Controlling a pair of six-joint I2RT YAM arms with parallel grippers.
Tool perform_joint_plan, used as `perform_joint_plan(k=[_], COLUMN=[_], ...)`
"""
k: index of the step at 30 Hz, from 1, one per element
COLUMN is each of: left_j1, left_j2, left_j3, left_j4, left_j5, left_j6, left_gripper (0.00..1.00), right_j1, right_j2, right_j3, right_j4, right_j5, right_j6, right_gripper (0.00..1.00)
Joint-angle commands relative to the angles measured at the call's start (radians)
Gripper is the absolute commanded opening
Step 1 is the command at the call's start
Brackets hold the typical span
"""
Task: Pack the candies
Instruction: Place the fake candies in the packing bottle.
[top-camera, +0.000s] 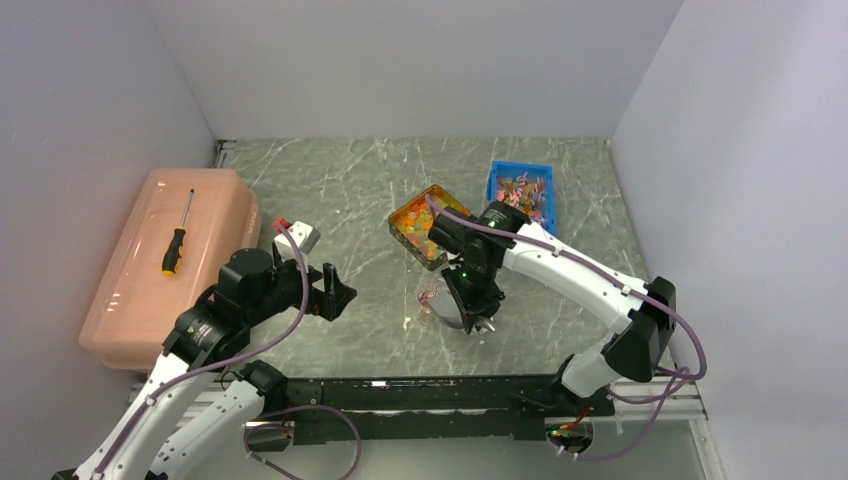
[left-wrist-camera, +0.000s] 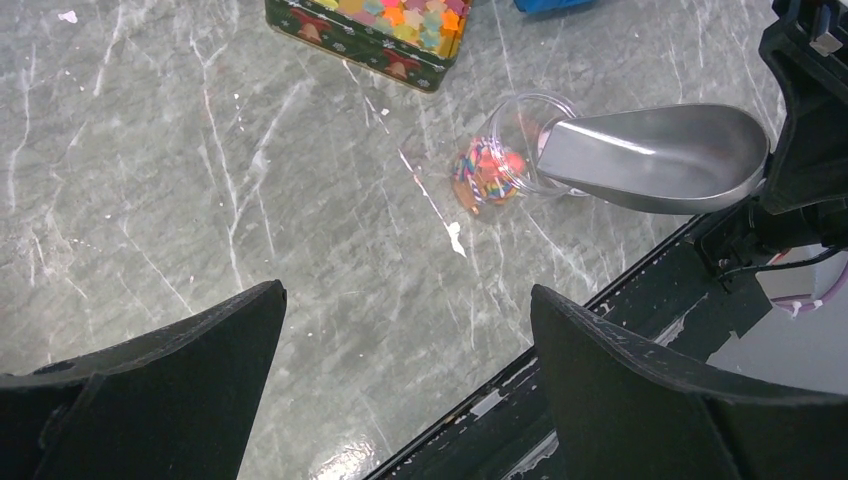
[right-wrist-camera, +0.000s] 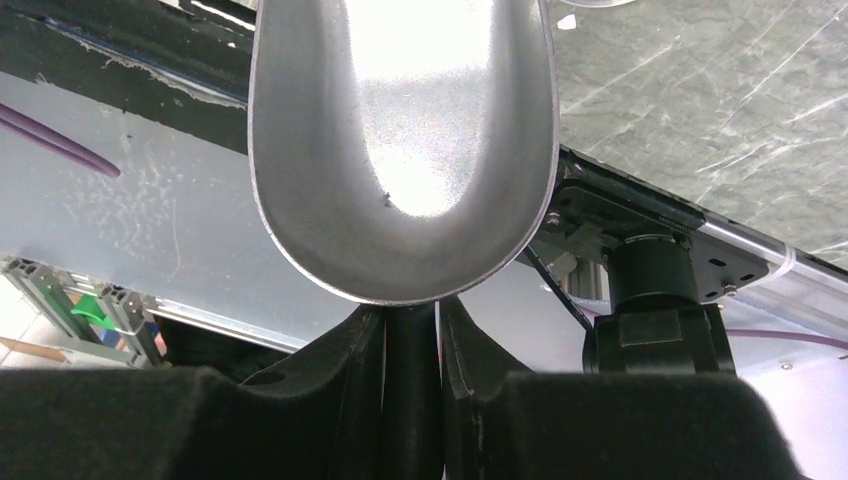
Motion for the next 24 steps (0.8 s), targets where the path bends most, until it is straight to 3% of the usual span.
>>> perform_joint_plan(k=[1,14,24], left_j1=[-0.008,-0.01,-0.009], left_j2=[-0.007,0.014,0.024], left_j3=[0.004,0.007,0.008], left_j4=[0.009,0.003,0.0], left_j5=[-0.02,-0.027,-0.035], left_j6=[0.003,0.001,0.001], left_gripper=[0.99,1.0,0.99], right_j1=[-0.015,-0.035,-0.143], right_j2=[-0.011,-0.052,0.008], right_j3=[0.03,0.119,0.219], right_j4=[-0.022,-0.021,-0.018], right_j5=[-0.023,0.031,0.052], right_j6=[-0.017,-0.048,-0.134], right_gripper=[0.0,0.0,0.0])
